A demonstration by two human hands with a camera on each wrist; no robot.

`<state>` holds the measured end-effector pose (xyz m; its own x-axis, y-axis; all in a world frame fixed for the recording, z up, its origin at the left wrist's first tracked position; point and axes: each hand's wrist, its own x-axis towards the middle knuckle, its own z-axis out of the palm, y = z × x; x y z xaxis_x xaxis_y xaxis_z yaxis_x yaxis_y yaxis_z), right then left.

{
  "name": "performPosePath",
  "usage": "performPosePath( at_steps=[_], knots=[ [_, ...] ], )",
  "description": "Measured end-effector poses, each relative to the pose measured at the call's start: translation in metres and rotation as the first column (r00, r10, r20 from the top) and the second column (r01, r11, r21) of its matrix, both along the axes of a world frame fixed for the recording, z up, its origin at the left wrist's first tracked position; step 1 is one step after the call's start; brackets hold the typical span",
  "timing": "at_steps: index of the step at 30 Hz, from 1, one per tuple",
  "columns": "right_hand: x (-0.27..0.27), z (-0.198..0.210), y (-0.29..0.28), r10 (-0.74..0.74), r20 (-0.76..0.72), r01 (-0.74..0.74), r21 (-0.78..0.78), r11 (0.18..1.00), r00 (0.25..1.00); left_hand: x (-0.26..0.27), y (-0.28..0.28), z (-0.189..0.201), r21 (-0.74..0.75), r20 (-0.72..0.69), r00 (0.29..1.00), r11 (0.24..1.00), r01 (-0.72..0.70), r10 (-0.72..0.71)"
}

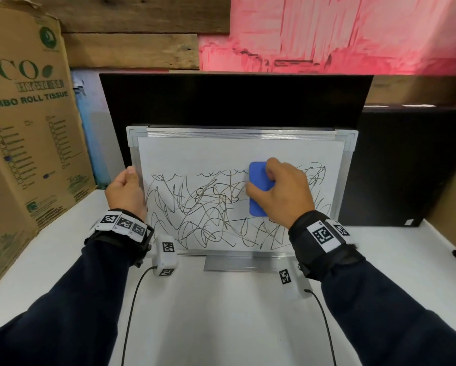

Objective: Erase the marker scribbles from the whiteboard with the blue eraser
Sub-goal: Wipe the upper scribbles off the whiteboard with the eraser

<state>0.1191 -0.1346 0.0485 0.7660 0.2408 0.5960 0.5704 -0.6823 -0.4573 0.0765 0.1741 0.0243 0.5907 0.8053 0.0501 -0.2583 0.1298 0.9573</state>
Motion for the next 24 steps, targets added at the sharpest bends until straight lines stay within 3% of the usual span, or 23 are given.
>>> performPosePath(
  at_steps=[2,7,9,11,13,15,17,21,24],
  knots=[
    [0.001,0.005,-0.005,-0.054,0.051,0.051,0.061,0.997,0.997,-0.002,-0.003,-0.001,0.041,-0.033,0.998,0.998,-0.043,0.045],
    [0.003,0.001,-0.009,-0.034,-0.019,0.033,-0.052,0.998,0.999,-0.018,-0.027,-0.002,0.164,-0.112,0.982,0.978,-0.13,0.149],
    [0.002,0.004,-0.013,-0.048,0.023,0.047,0.019,0.999,0.999,-0.027,-0.038,-0.009,0.246,-0.187,0.96,0.956,-0.158,0.207],
    [0.002,0.008,-0.021,-0.082,0.054,0.076,0.091,0.993,0.995,-0.037,-0.058,-0.016,0.339,-0.247,0.937,0.928,-0.154,0.246],
    [0.004,0.009,-0.028,-0.088,0.019,0.088,0.026,0.996,0.996,-0.047,-0.083,-0.026,0.451,-0.225,0.945,0.885,-0.115,0.237],
    [0.004,0.007,-0.034,-0.087,-0.009,0.086,-0.065,0.994,0.996,-0.056,-0.105,-0.038,0.578,-0.147,0.967,0.811,-0.088,0.209],
    [0.002,0.006,-0.04,-0.088,0.007,0.088,-0.061,0.994,0.996,-0.059,-0.122,-0.047,0.716,-0.122,0.985,0.698,0.003,0.12],
    [-0.007,0.005,-0.052,-0.15,0.088,0.15,0.013,0.989,0.985,-0.057,-0.153,-0.065,0.869,-0.341,0.937,0.355,0.345,-0.076],
    [-0.011,0.002,-0.066,-0.181,0.124,0.171,0.085,0.982,0.976,-0.056,-0.175,-0.059,0.919,-0.298,0.952,0.247,0.307,-0.073]
  ],
)
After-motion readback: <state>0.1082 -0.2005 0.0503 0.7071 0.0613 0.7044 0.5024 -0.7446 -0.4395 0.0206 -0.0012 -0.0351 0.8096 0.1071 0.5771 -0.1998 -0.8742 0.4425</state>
